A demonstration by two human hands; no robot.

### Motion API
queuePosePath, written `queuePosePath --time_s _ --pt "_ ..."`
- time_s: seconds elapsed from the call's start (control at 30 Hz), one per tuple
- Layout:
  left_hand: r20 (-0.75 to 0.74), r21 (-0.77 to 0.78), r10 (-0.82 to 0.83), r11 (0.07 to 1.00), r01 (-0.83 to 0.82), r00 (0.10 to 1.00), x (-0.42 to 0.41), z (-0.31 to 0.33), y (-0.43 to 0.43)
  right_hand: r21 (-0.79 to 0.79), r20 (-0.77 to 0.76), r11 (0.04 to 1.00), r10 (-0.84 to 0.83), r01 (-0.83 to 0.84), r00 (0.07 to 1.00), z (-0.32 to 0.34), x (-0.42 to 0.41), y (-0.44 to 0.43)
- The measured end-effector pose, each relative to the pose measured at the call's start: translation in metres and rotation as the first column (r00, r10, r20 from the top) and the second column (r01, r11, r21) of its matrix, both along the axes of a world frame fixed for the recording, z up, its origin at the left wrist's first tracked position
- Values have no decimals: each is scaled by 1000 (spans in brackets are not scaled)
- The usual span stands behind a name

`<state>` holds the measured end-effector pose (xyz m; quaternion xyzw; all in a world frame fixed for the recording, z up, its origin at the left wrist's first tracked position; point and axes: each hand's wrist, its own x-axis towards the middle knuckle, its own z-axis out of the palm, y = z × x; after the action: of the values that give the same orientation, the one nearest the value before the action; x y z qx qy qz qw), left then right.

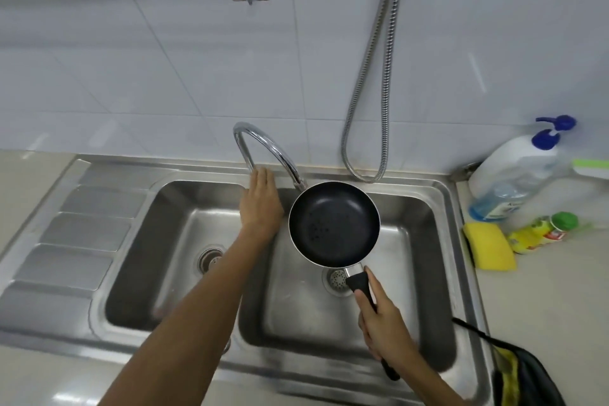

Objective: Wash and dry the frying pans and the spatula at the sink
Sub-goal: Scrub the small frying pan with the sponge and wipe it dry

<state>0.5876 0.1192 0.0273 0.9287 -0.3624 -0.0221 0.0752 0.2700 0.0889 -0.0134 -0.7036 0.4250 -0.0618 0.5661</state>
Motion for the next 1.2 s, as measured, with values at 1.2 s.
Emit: queuePosePath --time_s 1.2 --pt "-620 -420 188 741 -524 762 -1 25 -7 67 24 997 26 -27 999 -20 4 -2"
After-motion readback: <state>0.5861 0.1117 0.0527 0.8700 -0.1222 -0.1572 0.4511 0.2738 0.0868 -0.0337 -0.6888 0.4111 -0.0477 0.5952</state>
